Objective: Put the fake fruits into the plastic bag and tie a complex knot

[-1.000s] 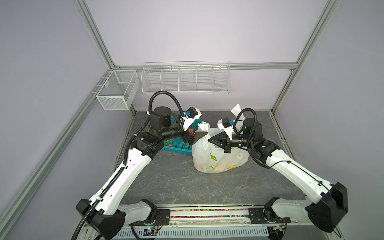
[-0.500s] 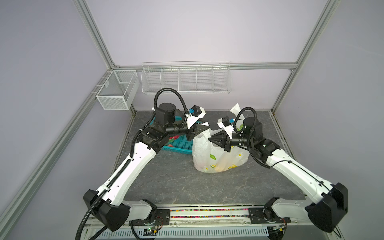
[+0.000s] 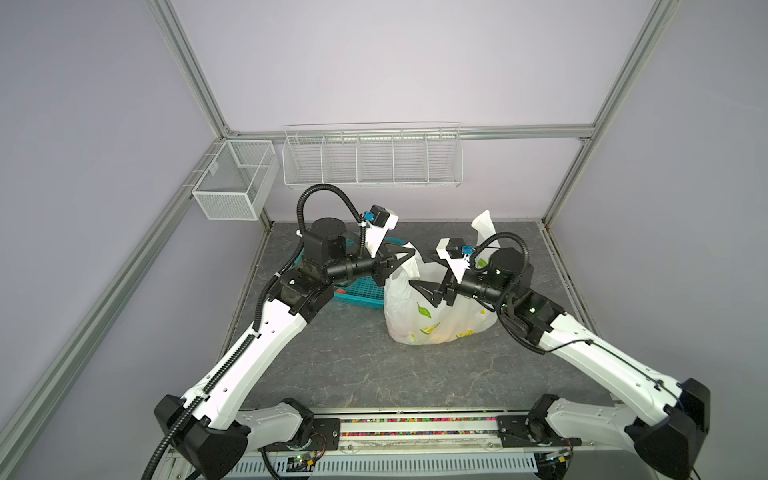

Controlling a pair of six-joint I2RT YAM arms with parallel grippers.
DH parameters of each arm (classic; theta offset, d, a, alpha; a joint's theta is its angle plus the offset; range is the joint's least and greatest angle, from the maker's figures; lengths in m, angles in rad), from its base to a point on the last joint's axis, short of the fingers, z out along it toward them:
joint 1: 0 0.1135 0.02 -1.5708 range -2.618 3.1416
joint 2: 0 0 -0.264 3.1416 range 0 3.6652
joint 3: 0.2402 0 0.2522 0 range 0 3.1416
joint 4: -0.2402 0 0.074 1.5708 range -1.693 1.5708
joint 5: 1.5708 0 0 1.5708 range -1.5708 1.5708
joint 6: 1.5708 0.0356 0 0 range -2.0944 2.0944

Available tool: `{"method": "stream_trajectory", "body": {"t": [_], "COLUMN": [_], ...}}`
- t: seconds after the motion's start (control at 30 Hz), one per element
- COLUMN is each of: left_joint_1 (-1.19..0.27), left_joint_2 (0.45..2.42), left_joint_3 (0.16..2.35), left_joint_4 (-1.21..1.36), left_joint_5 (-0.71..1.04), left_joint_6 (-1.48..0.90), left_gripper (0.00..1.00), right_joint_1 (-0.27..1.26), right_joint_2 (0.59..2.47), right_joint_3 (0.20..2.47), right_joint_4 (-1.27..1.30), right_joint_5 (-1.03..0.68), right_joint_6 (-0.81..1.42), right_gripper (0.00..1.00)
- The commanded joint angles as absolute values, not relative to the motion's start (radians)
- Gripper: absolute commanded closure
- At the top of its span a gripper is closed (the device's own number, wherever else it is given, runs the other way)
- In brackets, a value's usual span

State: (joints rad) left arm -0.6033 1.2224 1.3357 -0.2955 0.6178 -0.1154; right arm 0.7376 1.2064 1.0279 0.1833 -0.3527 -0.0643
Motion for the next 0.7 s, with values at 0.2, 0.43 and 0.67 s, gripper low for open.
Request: {"method": "stream_trajectory", "body": {"t": [0.2, 0.43, 0.67], "left_joint_1": [-0.607, -0.608, -0.611], "left_joint_2": [1.199, 1.179, 1.178], "left_joint_3": [1.319, 1.253, 1.243], "left_joint_4": [-0.174, -0.036, -0.044], "left_joint_5": [0.541, 0.466, 0.508], "left_joint_6": [-0.470, -0.673, -0.674], "left_gripper": [1.00, 1.00, 1.00], "right_joint_1": [0.826, 0.853, 0.833], "right_joint_2": [1.360, 1.378, 1.281], "right_joint_3": [0.953, 0.772, 0.720], "right_joint_4": [0.588, 0.736, 0.612], "right_joint_5": [-0.204, -0.003, 0.011], "right_joint_6": [-0.016, 0.013, -0.090], "right_gripper": [0.06, 0.52, 0.91]}}
